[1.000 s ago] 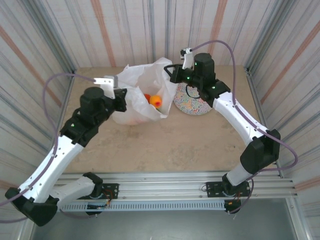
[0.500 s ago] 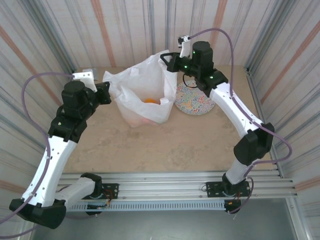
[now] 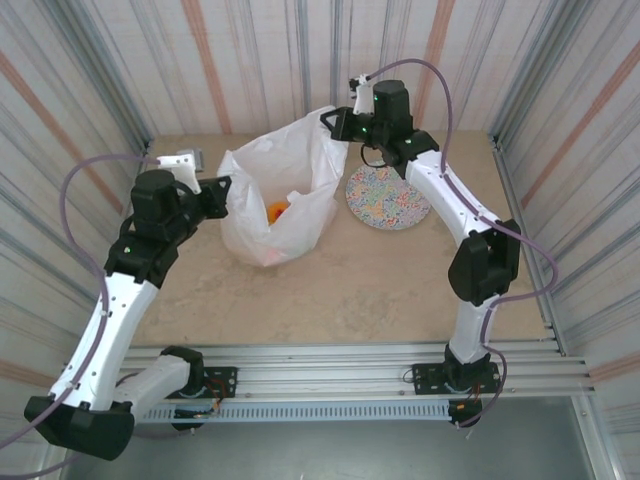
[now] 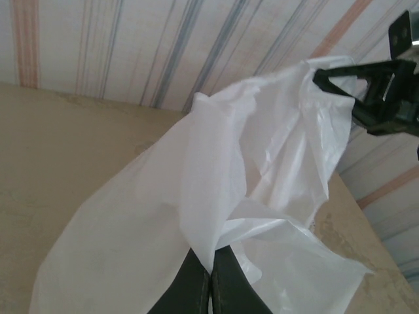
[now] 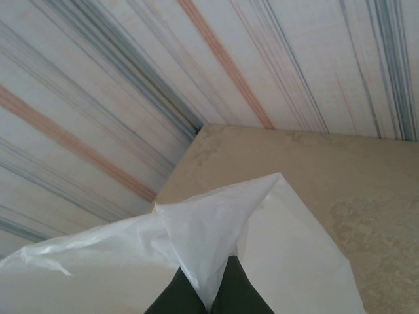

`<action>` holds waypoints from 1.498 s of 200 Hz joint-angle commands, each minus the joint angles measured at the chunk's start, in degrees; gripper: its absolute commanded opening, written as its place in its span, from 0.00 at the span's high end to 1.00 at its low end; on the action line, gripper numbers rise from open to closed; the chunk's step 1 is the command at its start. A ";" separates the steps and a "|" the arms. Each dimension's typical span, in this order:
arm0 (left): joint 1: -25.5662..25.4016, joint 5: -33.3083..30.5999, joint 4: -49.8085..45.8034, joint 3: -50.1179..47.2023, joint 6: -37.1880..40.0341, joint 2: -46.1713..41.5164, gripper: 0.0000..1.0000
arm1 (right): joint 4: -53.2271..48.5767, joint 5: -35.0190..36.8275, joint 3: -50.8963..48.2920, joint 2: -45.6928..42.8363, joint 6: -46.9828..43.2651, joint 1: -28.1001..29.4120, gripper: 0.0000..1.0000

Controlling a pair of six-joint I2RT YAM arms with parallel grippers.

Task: Place the fruits into the plastic bag

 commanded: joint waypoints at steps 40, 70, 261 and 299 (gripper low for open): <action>-4.45 2.35 -0.48 -0.59 4.53 0.12 0.81 | -2.35 -0.97 -2.25 -1.99 -0.77 -1.08 0.74; -2.61 1.45 -3.96 0.65 6.20 -2.24 0.52 | -2.87 0.47 -6.85 -7.08 -2.49 -2.39 0.54; 8.28 -38.17 30.45 -33.53 2.08 -4.27 0.01 | 4.30 41.19 -60.25 -39.46 -14.03 -21.19 0.01; 9.35 -40.28 42.21 -35.06 10.67 12.23 0.01 | 20.50 45.05 -72.06 -34.08 -19.05 -21.18 0.01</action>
